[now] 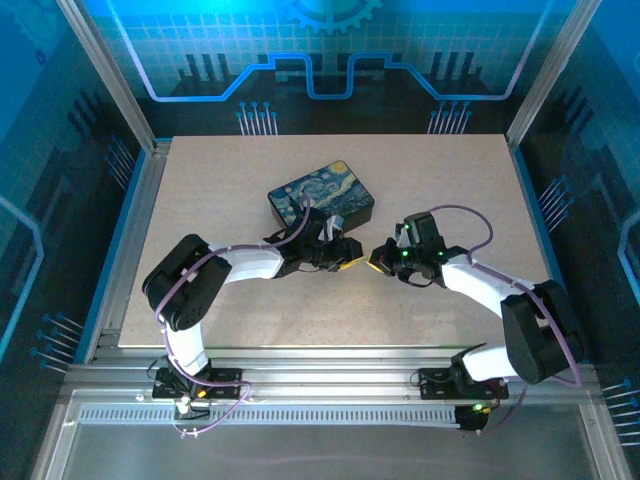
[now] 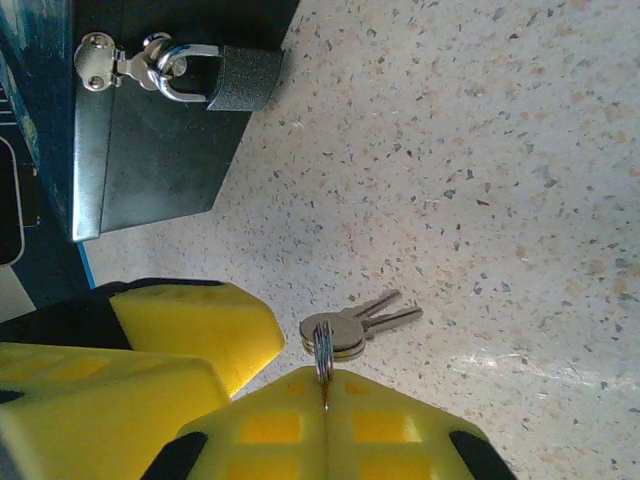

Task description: Unlock the padlock with the key

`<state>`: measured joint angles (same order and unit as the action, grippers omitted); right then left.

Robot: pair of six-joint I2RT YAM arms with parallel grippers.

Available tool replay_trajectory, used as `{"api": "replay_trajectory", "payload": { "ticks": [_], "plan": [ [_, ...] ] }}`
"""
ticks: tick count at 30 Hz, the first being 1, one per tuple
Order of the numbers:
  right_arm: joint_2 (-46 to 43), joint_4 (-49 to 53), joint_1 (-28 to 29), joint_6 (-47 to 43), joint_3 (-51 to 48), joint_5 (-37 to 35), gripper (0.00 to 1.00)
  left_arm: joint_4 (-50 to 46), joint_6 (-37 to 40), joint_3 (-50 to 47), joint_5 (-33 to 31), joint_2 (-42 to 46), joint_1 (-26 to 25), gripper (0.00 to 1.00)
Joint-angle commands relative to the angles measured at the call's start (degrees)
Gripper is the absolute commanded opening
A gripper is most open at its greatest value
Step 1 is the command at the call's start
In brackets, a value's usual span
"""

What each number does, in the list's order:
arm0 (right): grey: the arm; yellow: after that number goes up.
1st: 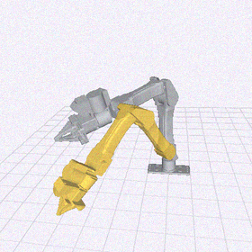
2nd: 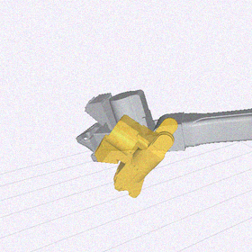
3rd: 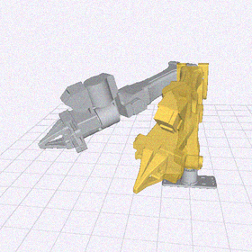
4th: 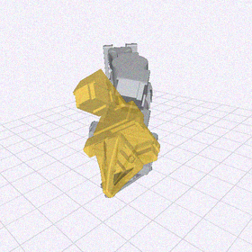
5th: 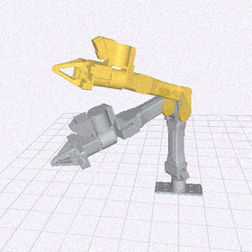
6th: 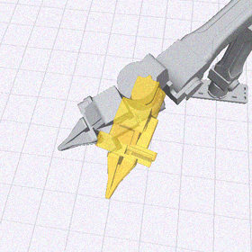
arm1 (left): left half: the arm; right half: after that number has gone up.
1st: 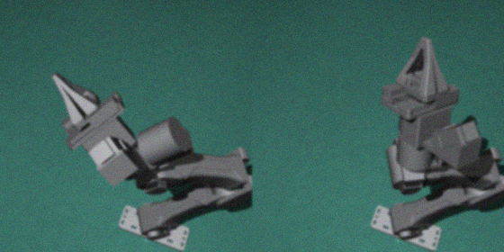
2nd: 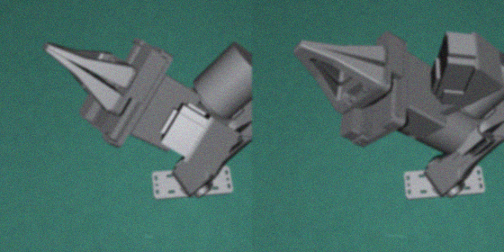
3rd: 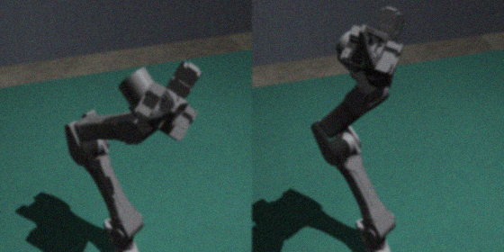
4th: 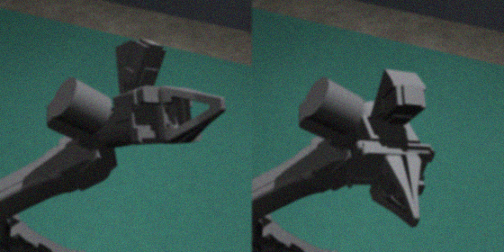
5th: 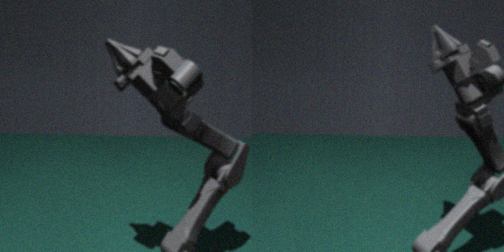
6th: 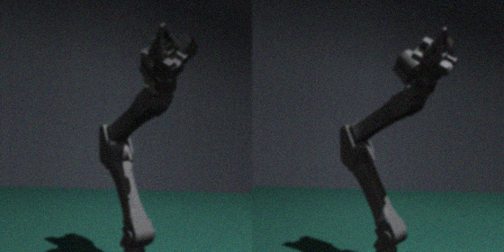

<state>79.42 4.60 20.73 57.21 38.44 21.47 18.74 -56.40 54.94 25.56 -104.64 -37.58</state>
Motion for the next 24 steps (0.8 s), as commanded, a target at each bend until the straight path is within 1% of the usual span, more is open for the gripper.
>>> {"api": "replay_trajectory", "payload": {
  "ticks": [1, 3, 8, 11, 15, 19, 24],
  "plan": [
    [0.6, 4.1, 0.8, -3.2, 2.8, -1.1, 0.00, -1.2, 2.2, -1.1, -0.5, 0.5, 1.0, 0.45],
    [0.8, 7.1, 0.6, -5.3, 3.2, -3.4, 0.00, -3.7, 3.4, -1.2, -1.7, 1.7, 1.1, 0.47],
    [3.7, 8.1, -1.9, -8.0, 1.0, -4.8, 0.00, -12.7, 7.6, -0.3, -6.5, 5.9, 1.2, 0.50],
    [4.7, 8.4, -2.9, -8.9, 0.0, -5.4, 0.00, -16.0, 9.5, 0.1, -8.1, 7.7, 1.3, 0.51],
    [4.1, 10.5, -3.4, -10.3, -0.1, -7.6, 0.11, -18.4, 10.9, 0.0, -9.7, 9.6, 1.5, 0.52],
    [3.3, 14.3, -3.7, -13.0, 1.2, -10.7, 0.26, -18.5, 11.2, -0.8, -9.9, 10.7, 1.9, 0.53],
    [2.6, 16.7, -4.5, -15.5, 2.4, -12.4, 0.37, -18.7, 11.3, -1.1, -10.0, 11.3, 2.1, 0.54]
  ]
}}
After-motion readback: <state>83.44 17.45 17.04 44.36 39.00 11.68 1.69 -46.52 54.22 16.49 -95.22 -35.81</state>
